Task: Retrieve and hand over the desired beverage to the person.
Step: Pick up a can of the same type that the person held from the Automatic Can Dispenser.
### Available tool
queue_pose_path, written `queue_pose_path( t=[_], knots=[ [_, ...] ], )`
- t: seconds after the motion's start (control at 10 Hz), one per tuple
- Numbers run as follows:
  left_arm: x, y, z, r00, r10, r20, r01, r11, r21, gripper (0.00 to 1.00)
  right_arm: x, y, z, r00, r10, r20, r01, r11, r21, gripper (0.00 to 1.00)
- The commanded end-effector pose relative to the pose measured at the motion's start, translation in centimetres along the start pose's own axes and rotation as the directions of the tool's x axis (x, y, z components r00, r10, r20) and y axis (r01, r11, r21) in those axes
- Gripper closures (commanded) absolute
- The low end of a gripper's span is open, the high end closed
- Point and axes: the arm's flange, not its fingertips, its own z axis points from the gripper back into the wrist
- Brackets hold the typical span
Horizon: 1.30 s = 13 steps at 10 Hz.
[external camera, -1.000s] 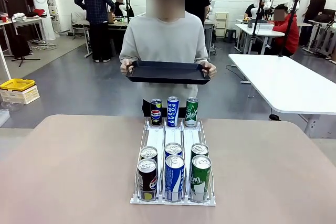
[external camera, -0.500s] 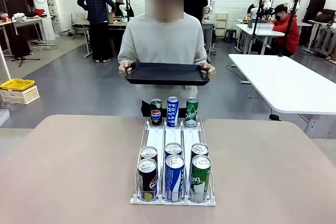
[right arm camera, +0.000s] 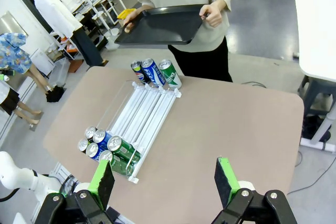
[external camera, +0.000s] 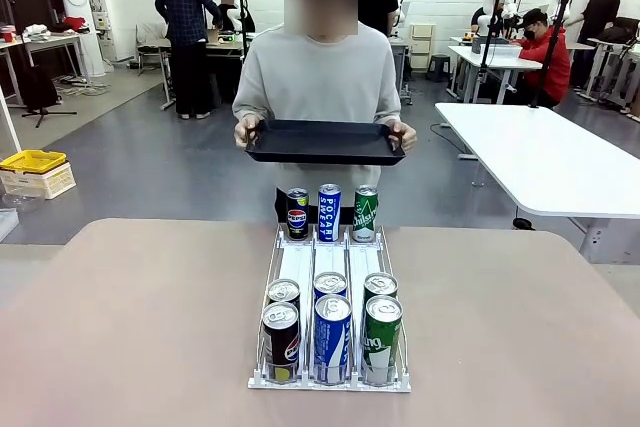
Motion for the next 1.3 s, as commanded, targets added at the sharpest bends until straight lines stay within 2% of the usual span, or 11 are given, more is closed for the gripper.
queue_pose_path(
  t=[0.0,1.2],
  knots=[
    [0.02,0.11,0.12,1.0,-0.007,0.011,0.008,1.0,-0.011,0.0,0.15,-0.31,-0.18,1.0,-0.007,0.013,0.007,1.0,0.003,0.0],
    [0.02,0.11,0.12,1.0,-0.007,0.011,0.008,1.0,-0.011,0.0,0.15,-0.31,-0.18,1.0,-0.007,0.013,0.007,1.0,0.003,0.0]
  ],
)
